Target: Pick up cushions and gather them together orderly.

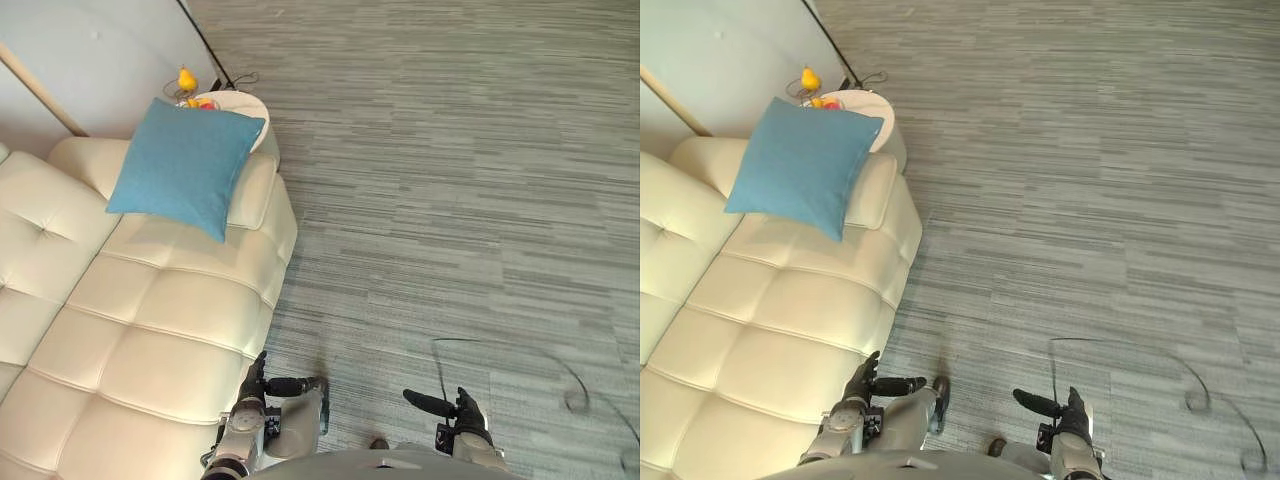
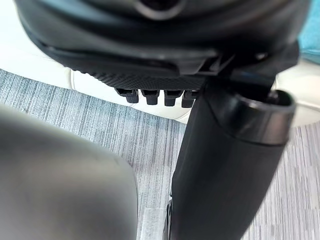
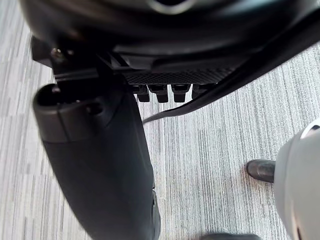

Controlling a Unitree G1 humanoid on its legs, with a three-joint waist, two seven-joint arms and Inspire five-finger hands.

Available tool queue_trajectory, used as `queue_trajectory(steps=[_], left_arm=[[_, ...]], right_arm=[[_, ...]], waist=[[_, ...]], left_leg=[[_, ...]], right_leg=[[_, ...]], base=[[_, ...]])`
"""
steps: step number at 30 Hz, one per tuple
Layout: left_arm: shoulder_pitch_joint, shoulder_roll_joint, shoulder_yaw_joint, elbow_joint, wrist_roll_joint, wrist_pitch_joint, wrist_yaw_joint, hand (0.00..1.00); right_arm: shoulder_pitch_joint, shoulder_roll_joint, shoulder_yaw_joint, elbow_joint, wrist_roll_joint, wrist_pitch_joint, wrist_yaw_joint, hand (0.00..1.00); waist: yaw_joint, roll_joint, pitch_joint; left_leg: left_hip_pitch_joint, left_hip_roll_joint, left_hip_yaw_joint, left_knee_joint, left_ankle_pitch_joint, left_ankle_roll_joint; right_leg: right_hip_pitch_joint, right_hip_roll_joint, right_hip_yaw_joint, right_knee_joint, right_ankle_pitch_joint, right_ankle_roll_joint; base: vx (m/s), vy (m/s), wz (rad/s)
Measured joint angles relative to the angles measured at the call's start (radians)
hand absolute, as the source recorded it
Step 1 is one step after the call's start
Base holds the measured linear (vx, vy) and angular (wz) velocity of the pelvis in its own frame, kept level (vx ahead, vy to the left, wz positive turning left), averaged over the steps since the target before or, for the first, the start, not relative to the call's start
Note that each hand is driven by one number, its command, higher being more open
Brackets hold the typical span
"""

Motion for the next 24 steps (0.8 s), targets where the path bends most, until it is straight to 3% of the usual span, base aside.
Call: queue_trajectory(steps=[1,2,4,5,7,8,10,12,13,14,15,16,18,19,22,23,24], left_arm=[[-0.005,0.000,-0.003,0.000,0.000,-0.004,-0.004,1.00],[-0.008,0.000,-0.003,0.000,-0.001,-0.004,-0.005,1.00],[-0.016,0.000,0.000,0.001,-0.006,-0.004,-0.008,1.00],[-0.021,0.001,0.001,0.001,-0.012,-0.004,-0.009,1.00],[-0.021,0.007,-0.004,0.003,-0.011,-0.005,-0.009,1.00],[-0.029,0.016,-0.005,0.006,-0.011,-0.005,-0.015,1.00],[-0.030,0.020,0.006,0.009,-0.011,-0.004,-0.017,1.00],[-0.028,0.024,0.010,0.018,-0.012,-0.004,-0.018,1.00],[-0.023,0.028,0.009,0.021,-0.012,-0.003,-0.019,1.00],[-0.021,0.028,0.009,0.022,-0.012,-0.003,-0.019,1.00],[-0.018,0.029,0.008,0.024,-0.012,-0.002,-0.018,1.00],[-0.016,0.036,0.007,0.025,-0.012,0.001,-0.019,1.00],[-0.018,0.025,0.009,0.024,-0.012,0.002,-0.016,1.00],[-0.019,0.023,0.009,0.025,-0.012,0.005,-0.015,1.00],[-0.013,0.017,0.011,0.026,-0.012,0.005,-0.007,1.00],[-0.013,0.015,0.011,0.026,-0.012,0.004,-0.007,1.00],[-0.014,0.016,0.011,0.027,-0.011,0.004,-0.009,1.00]], right_arm=[[-0.013,0.002,0.002,0.000,0.000,-0.003,0.000,1.00],[-0.016,0.003,0.002,0.001,0.000,-0.003,0.000,1.00],[-0.021,0.006,0.002,0.006,0.000,-0.001,-0.001,1.00],[-0.021,0.011,0.004,0.012,0.001,0.000,-0.002,1.00],[-0.022,0.013,0.014,0.023,0.001,0.000,-0.003,1.00],[-0.023,0.018,0.016,0.024,0.001,0.000,-0.003,1.00],[-0.027,0.026,0.020,0.019,0.000,0.000,-0.001,1.00],[-0.017,0.036,0.016,0.017,-0.002,0.000,0.001,1.00],[-0.003,0.043,-0.005,-0.013,-0.002,0.006,0.007,1.00],[0.004,0.044,-0.009,-0.026,-0.002,0.005,0.007,1.00],[0.016,0.041,-0.009,-0.043,-0.003,0.003,0.007,1.00],[0.029,0.046,-0.006,-0.051,-0.007,-0.002,0.008,1.00],[0.047,0.051,-0.011,-0.079,-0.005,-0.004,0.015,1.00],[0.044,0.051,-0.013,-0.087,-0.005,-0.010,0.013,1.00],[0.040,0.052,-0.013,-0.089,-0.005,-0.025,0.016,1.00],[0.034,0.054,-0.013,-0.086,-0.004,-0.026,0.015,1.00],[0.033,0.056,-0.014,-0.085,0.000,-0.026,0.016,1.00]], waist=[[-0.001,0.002,-0.002],[0.000,0.003,-0.002],[0.006,0.001,0.000],[0.019,-0.005,0.001],[0.031,-0.017,-0.006],[0.029,-0.030,-0.007],[0.029,-0.052,-0.010],[0.029,-0.061,-0.012],[0.024,-0.072,-0.013],[0.019,-0.074,-0.013],[0.007,-0.078,-0.016],[-0.007,-0.097,-0.020],[-0.013,-0.083,-0.016],[-0.014,-0.082,-0.013],[-0.027,-0.074,-0.012],[-0.037,-0.076,-0.014],[-0.040,-0.079,-0.014]], left_leg=[[-0.049,-0.043,0.009,-0.139,0.005,0.010],[-0.066,-0.056,0.013,-0.187,0.011,0.016],[-0.111,-0.097,0.047,-0.378,0.103,0.031],[-0.112,-0.109,0.066,-0.439,0.195,0.038],[-0.095,-0.121,0.094,-0.481,0.296,0.053],[-0.095,-0.134,0.104,-0.466,0.300,0.069],[-0.068,-0.153,0.133,-0.455,0.276,0.099],[-0.025,-0.162,0.149,-0.451,0.251,0.118],[0.039,-0.174,0.142,-0.457,0.212,0.130],[0.067,-0.177,0.131,-0.462,0.193,0.130],[0.115,-0.182,0.098,-0.471,0.153,0.126],[0.167,-0.196,0.068,-0.472,0.138,0.139],[0.235,-0.176,0.030,-0.490,0.114,0.147],[0.278,-0.162,0.011,-0.513,0.097,0.131],[0.338,-0.119,-0.049,-0.532,0.034,0.097],[0.340,-0.104,-0.080,-0.521,0.001,0.075],[0.342,-0.102,-0.092,-0.518,-0.011,0.067]], right_leg=[[0.026,-0.001,-0.014,-0.041,0.000,0.000],[0.032,-0.001,-0.019,-0.053,0.000,0.000],[0.072,-0.002,-0.040,-0.110,-0.003,0.004],[0.099,-0.006,-0.041,-0.135,-0.005,0.019],[0.135,-0.015,-0.034,-0.171,-0.013,0.045],[0.143,-0.038,-0.034,-0.171,-0.021,0.065],[0.130,-0.075,0.009,-0.108,-0.012,0.088],[0.087,-0.097,0.053,0.060,-0.011,0.106],[0.005,-0.123,0.075,0.334,0.028,0.157],[-0.032,-0.133,0.082,0.438,0.067,0.176],[-0.100,-0.152,0.098,0.629,0.081,0.181],[-0.182,-0.175,0.109,0.784,0.054,0.152],[-0.265,-0.169,0.100,0.786,0.029,0.125],[-0.287,-0.162,0.096,0.730,0.010,0.123],[-0.343,-0.108,0.140,0.426,0.002,0.123],[-0.349,-0.070,0.207,0.243,0.021,0.136],[-0.355,-0.060,0.228,0.204,0.058,0.139]], base=[[0.18,-0.016,0.31],[0.24,0.020,0.48],[0.22,0.062,0.31],[0.25,0.071,0.04],[0.31,0.073,-0.01],[0.44,0.092,0.00],[0.51,0.129,-0.06],[0.42,0.130,-0.04],[0.46,0.141,0.10],[0.45,0.129,0.31],[0.40,0.047,0.65],[0.38,0.017,0.74],[0.39,-0.034,0.62],[0.48,-0.129,0.54],[0.34,-0.175,0.53],[0.30,-0.257,0.50],[0.42,-0.373,0.70]])
